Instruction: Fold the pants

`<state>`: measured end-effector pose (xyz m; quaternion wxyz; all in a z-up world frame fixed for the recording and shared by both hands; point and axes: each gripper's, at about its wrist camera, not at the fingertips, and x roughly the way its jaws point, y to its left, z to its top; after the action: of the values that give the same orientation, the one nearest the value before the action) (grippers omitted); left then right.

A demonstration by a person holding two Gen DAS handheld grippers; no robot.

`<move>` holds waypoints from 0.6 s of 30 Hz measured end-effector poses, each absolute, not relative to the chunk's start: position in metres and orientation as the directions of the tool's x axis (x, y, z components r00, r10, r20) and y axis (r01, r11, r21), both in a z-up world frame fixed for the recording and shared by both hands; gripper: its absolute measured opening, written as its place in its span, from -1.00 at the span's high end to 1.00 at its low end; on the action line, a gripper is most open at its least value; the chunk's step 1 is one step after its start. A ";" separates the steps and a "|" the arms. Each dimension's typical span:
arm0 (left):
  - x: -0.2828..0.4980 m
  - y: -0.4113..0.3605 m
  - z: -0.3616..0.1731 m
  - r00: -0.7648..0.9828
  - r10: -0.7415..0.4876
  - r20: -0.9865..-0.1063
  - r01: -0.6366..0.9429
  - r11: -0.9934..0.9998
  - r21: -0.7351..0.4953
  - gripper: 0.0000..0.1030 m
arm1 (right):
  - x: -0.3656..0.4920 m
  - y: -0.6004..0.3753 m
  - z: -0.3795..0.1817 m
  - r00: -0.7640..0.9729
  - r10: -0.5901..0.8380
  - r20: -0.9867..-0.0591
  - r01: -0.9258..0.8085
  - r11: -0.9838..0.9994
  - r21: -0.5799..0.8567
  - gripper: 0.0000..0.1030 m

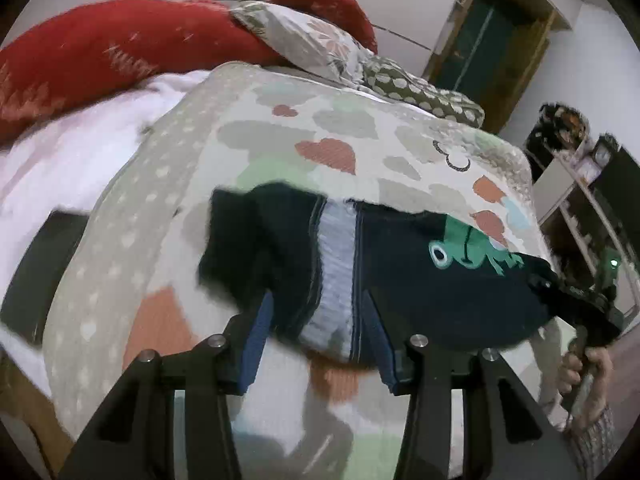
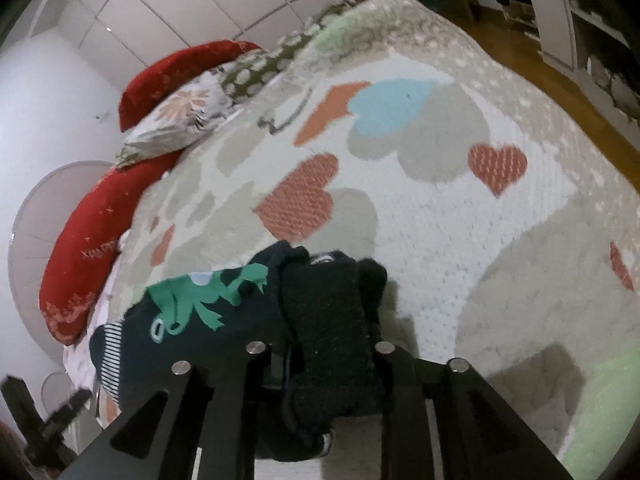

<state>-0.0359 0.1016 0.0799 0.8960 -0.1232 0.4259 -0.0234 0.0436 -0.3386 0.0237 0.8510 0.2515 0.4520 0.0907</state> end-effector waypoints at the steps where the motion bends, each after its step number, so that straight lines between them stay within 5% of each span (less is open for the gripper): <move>1: -0.025 0.100 0.076 0.627 -0.138 -0.767 -0.069 0.971 -0.231 0.12 | 0.043 -0.338 0.022 0.573 0.380 -0.727 0.072 0.859 0.506 0.52; 9: 0.028 0.131 0.031 0.525 -0.178 -0.832 -0.206 0.922 -0.327 0.12 | 0.026 -0.363 0.031 0.615 0.348 -0.708 0.132 0.840 0.527 0.04; 18: -0.003 0.132 0.051 0.542 -0.241 -0.805 -0.227 0.880 -0.416 0.05 | -0.016 -0.383 0.068 0.733 0.299 -0.611 0.160 0.798 0.581 0.04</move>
<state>-0.0026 0.1323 0.0515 0.8434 -0.2445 0.4784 -0.0040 -0.0156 -0.3833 0.0681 0.8757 0.3155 0.3633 0.0398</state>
